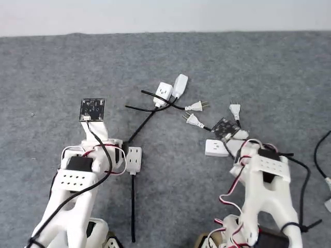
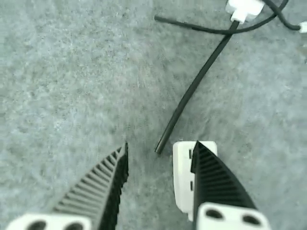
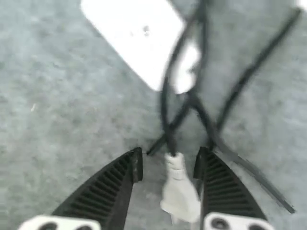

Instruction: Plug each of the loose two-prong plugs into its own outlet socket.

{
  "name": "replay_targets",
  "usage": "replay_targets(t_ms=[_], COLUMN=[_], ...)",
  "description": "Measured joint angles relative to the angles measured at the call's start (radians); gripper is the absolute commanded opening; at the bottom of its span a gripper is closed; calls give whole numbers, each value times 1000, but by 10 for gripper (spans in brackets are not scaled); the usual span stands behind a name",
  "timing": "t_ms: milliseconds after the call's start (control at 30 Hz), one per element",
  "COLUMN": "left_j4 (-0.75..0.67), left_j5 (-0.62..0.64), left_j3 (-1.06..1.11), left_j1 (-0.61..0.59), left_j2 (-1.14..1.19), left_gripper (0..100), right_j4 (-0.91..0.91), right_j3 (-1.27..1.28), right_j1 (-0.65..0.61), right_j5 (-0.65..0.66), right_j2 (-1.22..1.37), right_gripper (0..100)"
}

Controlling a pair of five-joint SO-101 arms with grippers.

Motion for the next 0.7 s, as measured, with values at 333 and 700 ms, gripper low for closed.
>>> replay_targets(t_ms=[333,700], left_j4=[-60,-61], left_j5=[-2,-2], left_j3=[-3,-28], left_j1=[0,0], left_j2=[157,186], left_gripper=[207,206], right_j4=[-149,-167], right_j3=[69,69], right_j1=[25,52], right_j5=[141,209], right_j2=[0,0], right_gripper=[167,84])
